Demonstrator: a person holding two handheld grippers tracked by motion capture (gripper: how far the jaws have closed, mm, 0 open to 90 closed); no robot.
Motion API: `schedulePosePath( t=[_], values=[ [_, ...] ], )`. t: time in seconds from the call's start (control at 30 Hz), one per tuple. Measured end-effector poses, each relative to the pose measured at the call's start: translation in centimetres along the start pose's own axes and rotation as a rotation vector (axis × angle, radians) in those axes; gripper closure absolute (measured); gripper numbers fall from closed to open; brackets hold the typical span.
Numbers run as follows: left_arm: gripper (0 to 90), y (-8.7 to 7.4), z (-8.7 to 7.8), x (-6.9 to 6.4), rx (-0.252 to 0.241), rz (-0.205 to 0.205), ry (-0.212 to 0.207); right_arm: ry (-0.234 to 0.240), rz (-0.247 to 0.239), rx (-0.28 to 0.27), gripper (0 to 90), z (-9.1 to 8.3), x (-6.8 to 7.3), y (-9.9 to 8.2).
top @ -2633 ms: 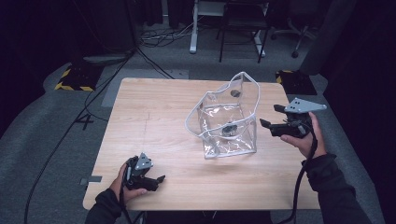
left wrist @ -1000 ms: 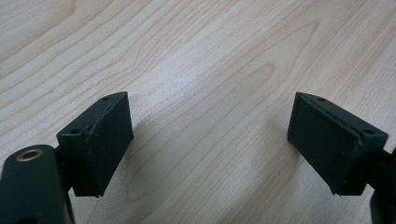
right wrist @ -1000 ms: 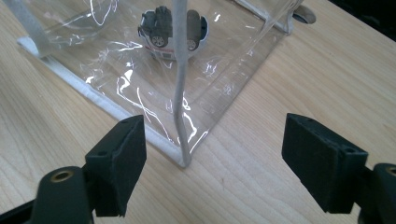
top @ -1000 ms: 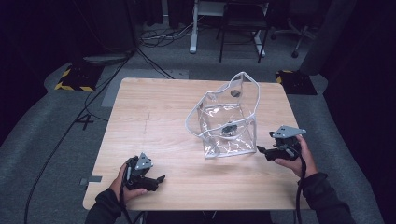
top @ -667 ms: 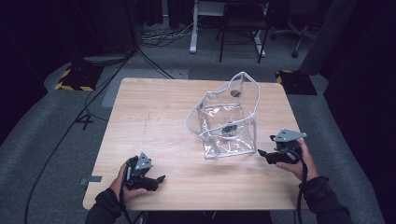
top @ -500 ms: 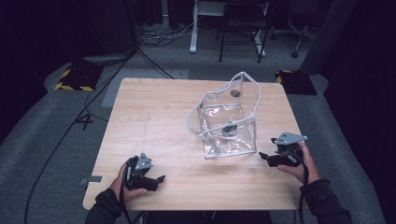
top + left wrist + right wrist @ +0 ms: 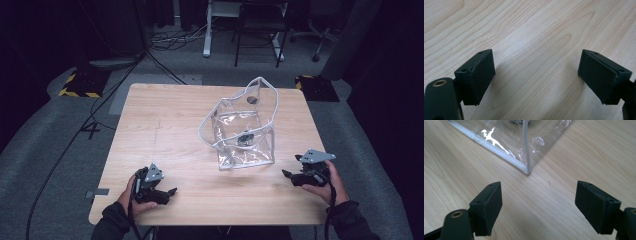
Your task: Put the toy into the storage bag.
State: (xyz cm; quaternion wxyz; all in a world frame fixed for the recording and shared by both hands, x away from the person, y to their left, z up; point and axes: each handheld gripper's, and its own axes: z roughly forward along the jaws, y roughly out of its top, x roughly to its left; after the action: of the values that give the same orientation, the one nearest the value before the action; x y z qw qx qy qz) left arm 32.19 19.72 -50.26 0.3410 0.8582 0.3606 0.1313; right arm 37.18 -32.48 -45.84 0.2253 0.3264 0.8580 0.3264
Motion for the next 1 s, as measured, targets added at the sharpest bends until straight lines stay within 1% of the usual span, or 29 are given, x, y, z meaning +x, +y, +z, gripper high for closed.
schedulePosePath(
  t=[0.03,0.13,0.17,0.2,0.23,0.27,0.3,0.37,0.43,0.5,0.53,0.57,0.6,0.67,0.73,0.77,0.8,0.83,0.93,0.97,1.0],
  values=[
    [14.4,0.0,0.0,0.0,0.0,0.0,0.0,0.001,0.008,0.006,22.6,-0.1,0.1,-0.2],
    [14.3,0.0,0.0,0.0,-0.001,0.003,-0.001,-0.001,0.002,0.023,22.6,-0.1,0.1,-0.9],
    [14.4,0.0,0.0,0.0,0.001,-0.003,-0.008,-0.003,0.003,0.028,22.6,-0.1,0.2,-1.1],
    [14.3,0.0,0.0,0.0,0.0,-0.002,-0.005,-0.001,-0.004,0.032,22.6,-0.1,0.1,-1.3],
    [14.3,0.0,0.0,0.0,0.003,0.0,-0.007,-0.007,0.008,0.035,22.6,0.0,0.1,-1.7],
    [14.3,0.0,0.0,0.0,0.003,0.0,-0.007,-0.007,0.008,0.035,22.6,0.0,0.1,-1.7],
    [14.4,0.0,0.0,0.0,0.002,0.0,-0.007,-0.011,0.014,0.051,22.6,0.0,0.1,-2.2],
    [14.3,0.0,0.0,0.0,0.003,0.0,-0.007,-0.01,0.017,0.05,22.6,0.1,0.1,-2.4],
    [14.3,0.0,0.1,0.0,0.0,-0.009,-0.007,-0.002,0.015,0.061,22.6,0.0,0.0,-2.9],
    [14.3,0.0,0.1,0.0,0.0,-0.009,-0.007,-0.008,0.032,0.06,22.7,0.0,0.1,-3.2],
    [14.3,0.0,0.1,0.0,0.001,-0.009,-0.007,0.001,0.018,0.065,23.0,0.0,-0.1,-3.4],
    [14.3,0.0,0.1,0.0,0.0,-0.009,-0.007,0.003,0.03,0.065,23.4,0.0,0.0,-3.5],
    [14.3,0.1,0.1,0.0,0.001,-0.011,-0.007,0.003,0.022,0.066,23.4,0.0,-0.1,-3.7],
    [14.3,0.1,0.1,0.0,0.001,-0.011,-0.007,0.011,0.027,0.07,23.4,-0.1,-0.2,-4.0],
    [14.3,0.1,0.1,0.0,-0.001,-0.014,-0.007,0.008,0.035,0.068,23.2,-0.2,-0.2,-4.4],
    [14.3,0.1,0.1,0.0,-0.001,-0.012,-0.006,0.015,0.039,0.071,22.8,-0.3,-0.4,-4.8],
    [14.3,0.1,0.1,0.0,-0.001,-0.012,-0.006,0.015,0.039,0.071,22.8,-0.3,-0.4,-4.8],
    [14.3,0.1,0.2,0.0,-0.001,-0.013,-0.008,0.026,0.066,0.056,22.8,-0.4,-0.5,-5.2],
    [14.3,0.1,0.2,0.0,-0.001,-0.014,-0.008,0.033,0.076,0.046,22.5,-0.6,-0.7,-5.6],
    [14.3,0.1,0.2,0.1,-0.002,-0.013,-0.008,0.038,0.098,0.037,22.2,-0.8,-0.8,-6.0],
    [14.3,0.1,0.2,0.1,-0.002,-0.013,-0.008,0.038,0.098,0.037,22.2,-0.8,-0.8,-6.0]
  ],
)
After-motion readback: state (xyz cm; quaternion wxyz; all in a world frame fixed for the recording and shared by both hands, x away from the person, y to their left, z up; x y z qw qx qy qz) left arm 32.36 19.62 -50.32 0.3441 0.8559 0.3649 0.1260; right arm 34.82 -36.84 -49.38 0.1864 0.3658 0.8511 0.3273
